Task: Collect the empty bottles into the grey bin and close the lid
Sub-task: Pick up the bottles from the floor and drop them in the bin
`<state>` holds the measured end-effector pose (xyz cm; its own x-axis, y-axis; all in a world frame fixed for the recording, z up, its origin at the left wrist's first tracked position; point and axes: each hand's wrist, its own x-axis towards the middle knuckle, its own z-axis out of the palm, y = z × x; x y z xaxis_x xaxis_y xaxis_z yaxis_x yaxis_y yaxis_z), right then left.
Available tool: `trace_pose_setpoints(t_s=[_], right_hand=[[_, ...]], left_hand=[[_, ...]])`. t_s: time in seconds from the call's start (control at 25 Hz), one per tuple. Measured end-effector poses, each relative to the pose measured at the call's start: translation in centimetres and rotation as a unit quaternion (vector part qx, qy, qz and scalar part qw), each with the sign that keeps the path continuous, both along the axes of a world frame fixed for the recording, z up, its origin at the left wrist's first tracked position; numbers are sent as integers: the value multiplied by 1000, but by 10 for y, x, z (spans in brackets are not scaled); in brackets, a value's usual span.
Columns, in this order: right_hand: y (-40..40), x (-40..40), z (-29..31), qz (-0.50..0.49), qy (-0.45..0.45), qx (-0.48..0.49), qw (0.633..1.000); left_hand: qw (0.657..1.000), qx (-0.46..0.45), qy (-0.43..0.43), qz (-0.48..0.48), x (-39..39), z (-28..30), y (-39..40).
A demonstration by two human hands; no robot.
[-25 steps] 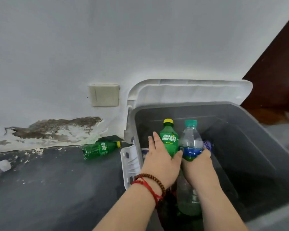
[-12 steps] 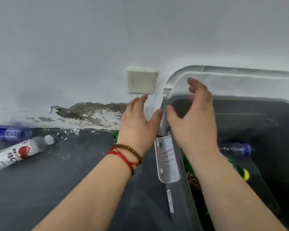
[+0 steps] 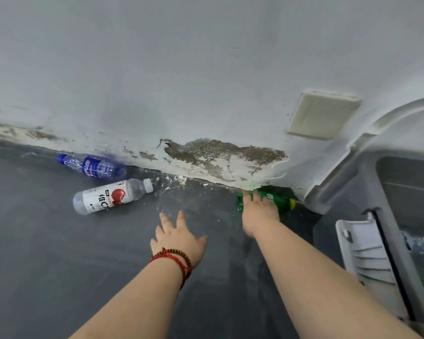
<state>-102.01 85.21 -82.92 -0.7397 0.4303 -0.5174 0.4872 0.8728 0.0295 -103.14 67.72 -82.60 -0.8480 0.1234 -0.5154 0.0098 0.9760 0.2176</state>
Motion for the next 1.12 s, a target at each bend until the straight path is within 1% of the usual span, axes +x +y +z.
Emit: trace_pose_setpoints(t_s=[0.08, 0.2, 0.28, 0.36, 0.4, 0.44, 0.52, 0.6, 0.68, 0.76, 0.84, 0.88, 1.0, 1.04, 1.12], right_hand=[[11, -6, -14, 18, -11, 10, 1000], [29, -10, -25, 38, -24, 45, 998], [38, -12, -27, 82, -7, 97, 992], [39, -13, -26, 100, 13, 115, 988], [35, -11, -25, 88, 15, 99, 991], [27, -11, -23, 65, 14, 55, 996], [1, -13, -20, 35, 19, -66, 997], [-45, -19, -25, 62, 1, -146, 987], [-105, -17, -34, 127, -51, -187, 973], [-152, -9, -42, 169, -78, -177, 966], [-168, -6, -46, 176, -81, -137, 971], [-170, -6, -44, 176, -90, -130, 972], [-170, -6, -42, 172, -106, -115, 973], [-172, -7, -42, 169, -109, -119, 972], [-173, -7, -46, 157, -122, -122, 972]], left_hand=[[1000, 7, 12, -21, -3, -5, 0], [1000, -2, 2, -31, -2, -13, -1], [999, -12, 2, -45, -3, -16, 1], [999, -16, 11, -45, -10, -19, 0], [999, -18, 16, -44, -13, -21, -4], [999, -21, 19, -42, -15, -23, -9], [999, -28, 17, -25, -17, -31, -21], [998, -50, 32, -4, -25, -37, -38], [991, -102, 81, -27, -48, -40, -61], [975, -162, 132, -74, -87, -39, -92], [962, -207, 148, -97, -128, -34, -119], [963, -212, 136, -98, -144, -32, -129], [977, -179, 82, -82, -171, -33, -136], [976, -181, 79, -88, -175, -36, -137], [967, -206, 107, -104, -178, -44, -141]])
